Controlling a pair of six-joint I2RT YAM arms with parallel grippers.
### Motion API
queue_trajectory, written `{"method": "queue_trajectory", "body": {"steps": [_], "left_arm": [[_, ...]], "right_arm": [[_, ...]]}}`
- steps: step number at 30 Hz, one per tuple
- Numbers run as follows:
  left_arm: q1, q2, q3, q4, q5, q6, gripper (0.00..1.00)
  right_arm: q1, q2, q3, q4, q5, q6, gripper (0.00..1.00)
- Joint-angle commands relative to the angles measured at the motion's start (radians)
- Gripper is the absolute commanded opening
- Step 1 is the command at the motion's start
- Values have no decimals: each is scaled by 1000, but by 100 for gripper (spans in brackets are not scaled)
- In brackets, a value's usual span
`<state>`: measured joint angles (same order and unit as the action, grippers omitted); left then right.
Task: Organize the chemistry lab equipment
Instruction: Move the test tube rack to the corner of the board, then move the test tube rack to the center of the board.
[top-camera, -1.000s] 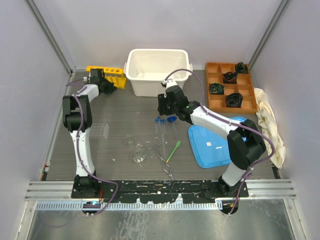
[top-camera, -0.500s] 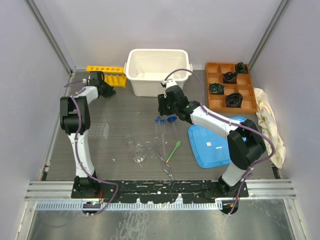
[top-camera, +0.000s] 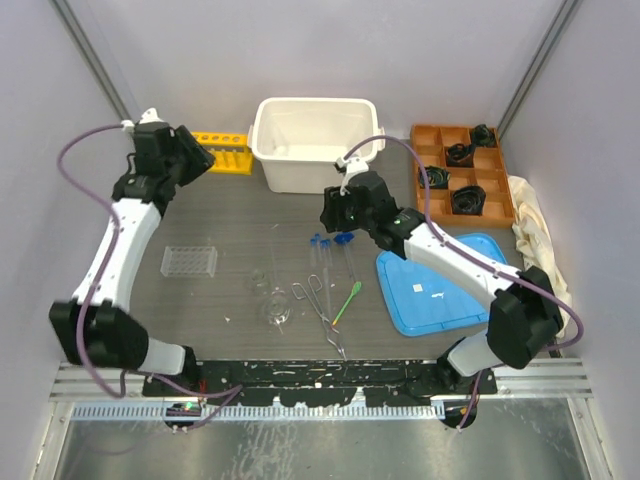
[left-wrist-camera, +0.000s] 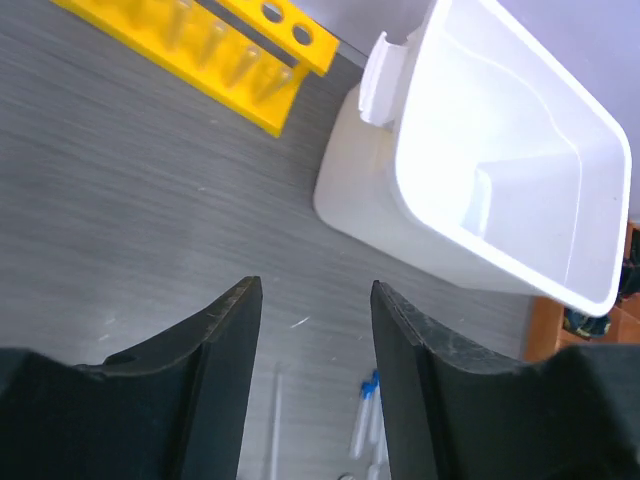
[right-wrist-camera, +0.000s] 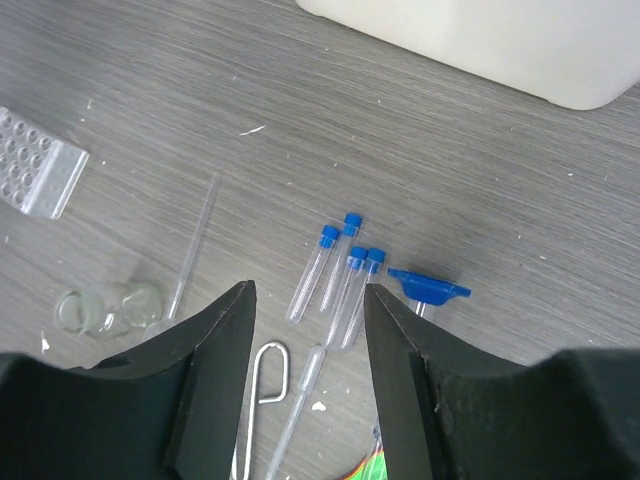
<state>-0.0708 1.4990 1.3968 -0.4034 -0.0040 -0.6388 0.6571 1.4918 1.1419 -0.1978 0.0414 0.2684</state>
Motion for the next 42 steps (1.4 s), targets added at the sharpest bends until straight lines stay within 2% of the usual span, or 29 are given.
{"method": "queue_trajectory", "body": {"steps": [1, 3, 4, 5, 6, 8, 10, 20, 25, 36, 42], "left_arm": [[9, -186, -51, -330, -169, 96, 46], [9, -273, -108, -402, -248, 97, 27], [9, -307, -138, -429, -279, 95, 12], [11, -336, -162, -460, -308, 92, 2], [12, -360, -186, -481, -335, 90, 0], [18, -394, -230, -510, -382, 87, 0], [32, -408, -269, -521, -436, 87, 0], [246, -278, -359, -430, -437, 162, 0], [357, -168, -370, -368, -329, 184, 0], [394, 47, -325, -320, -265, 147, 0], [393, 117, -322, -285, -116, 94, 0]], "right_arm": [[1, -79, -34, -10, -35, 33, 53], [7, -78, -37, -40, -36, 38, 46], [10, -73, -35, -58, -39, 37, 40], [18, -68, -32, -71, -42, 36, 32], [26, -65, -34, -78, -47, 34, 23], [46, -62, -40, -83, -54, 27, 10], [68, -70, -50, -83, -46, 26, 8], [103, -169, -133, -58, -20, 43, 9], [104, -177, -142, -52, -19, 43, 11], [103, -193, -165, -25, -12, 34, 12], [103, -189, -172, -22, -1, 25, 12]]}}
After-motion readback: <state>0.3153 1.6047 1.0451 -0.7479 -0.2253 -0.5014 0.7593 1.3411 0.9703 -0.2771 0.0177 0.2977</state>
